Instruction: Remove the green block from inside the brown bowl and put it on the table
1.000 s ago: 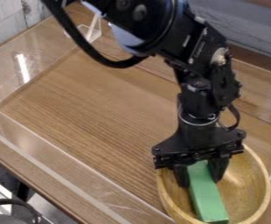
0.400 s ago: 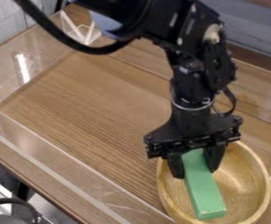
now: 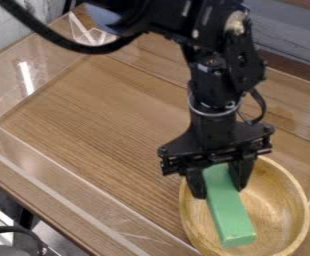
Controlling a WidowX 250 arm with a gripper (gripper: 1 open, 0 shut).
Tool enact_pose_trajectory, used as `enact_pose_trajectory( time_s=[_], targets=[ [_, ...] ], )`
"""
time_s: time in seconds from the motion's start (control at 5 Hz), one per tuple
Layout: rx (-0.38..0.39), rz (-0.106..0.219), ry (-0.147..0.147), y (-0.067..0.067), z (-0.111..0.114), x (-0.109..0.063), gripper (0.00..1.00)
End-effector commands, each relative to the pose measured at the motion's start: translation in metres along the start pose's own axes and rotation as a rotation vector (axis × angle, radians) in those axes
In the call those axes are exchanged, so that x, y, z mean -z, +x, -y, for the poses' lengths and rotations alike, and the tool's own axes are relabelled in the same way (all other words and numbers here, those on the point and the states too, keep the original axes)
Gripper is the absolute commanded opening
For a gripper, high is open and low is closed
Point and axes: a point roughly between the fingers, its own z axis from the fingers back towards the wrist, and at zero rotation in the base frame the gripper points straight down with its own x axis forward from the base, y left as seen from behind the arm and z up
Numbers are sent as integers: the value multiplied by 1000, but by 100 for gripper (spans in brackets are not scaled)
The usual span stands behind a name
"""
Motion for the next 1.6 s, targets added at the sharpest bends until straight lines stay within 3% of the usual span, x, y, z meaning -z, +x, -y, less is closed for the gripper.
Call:
enact_pose_trajectory(
  time_s=[0.0,1.4],
  targets=[
    [-16,33,-58,9,5,-19,0],
    [-64,37,-116,22,-13,-41,0]
  ],
)
